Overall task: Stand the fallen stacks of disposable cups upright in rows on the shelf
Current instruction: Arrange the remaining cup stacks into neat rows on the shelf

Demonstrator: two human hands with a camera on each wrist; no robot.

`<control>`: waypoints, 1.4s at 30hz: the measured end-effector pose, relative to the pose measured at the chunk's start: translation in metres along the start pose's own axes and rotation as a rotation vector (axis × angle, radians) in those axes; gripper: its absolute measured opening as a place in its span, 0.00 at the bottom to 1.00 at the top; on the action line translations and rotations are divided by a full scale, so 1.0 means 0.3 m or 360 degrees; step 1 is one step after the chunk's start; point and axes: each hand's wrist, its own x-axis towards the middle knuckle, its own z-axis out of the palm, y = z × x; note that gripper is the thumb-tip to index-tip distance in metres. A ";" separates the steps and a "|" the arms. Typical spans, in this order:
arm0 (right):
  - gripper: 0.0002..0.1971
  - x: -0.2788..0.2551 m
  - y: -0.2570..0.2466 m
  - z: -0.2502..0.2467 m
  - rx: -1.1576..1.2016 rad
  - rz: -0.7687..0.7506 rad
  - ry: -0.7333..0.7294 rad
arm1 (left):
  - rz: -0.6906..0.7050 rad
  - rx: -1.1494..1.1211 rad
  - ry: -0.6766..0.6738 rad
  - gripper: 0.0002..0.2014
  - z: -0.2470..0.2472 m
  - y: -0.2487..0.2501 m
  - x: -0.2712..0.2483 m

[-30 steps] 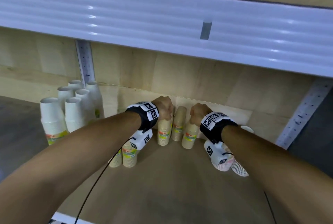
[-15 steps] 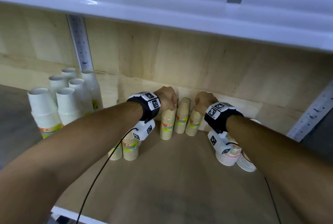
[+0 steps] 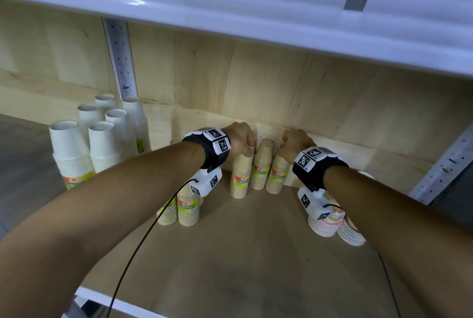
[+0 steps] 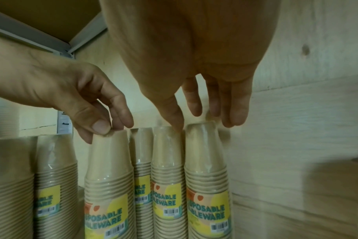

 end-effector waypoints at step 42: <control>0.09 -0.390 -0.654 0.095 0.0074 -0.0609 -0.0245 | -0.0268 0.0357 0.0018 0.12 -0.122 -0.276 -0.558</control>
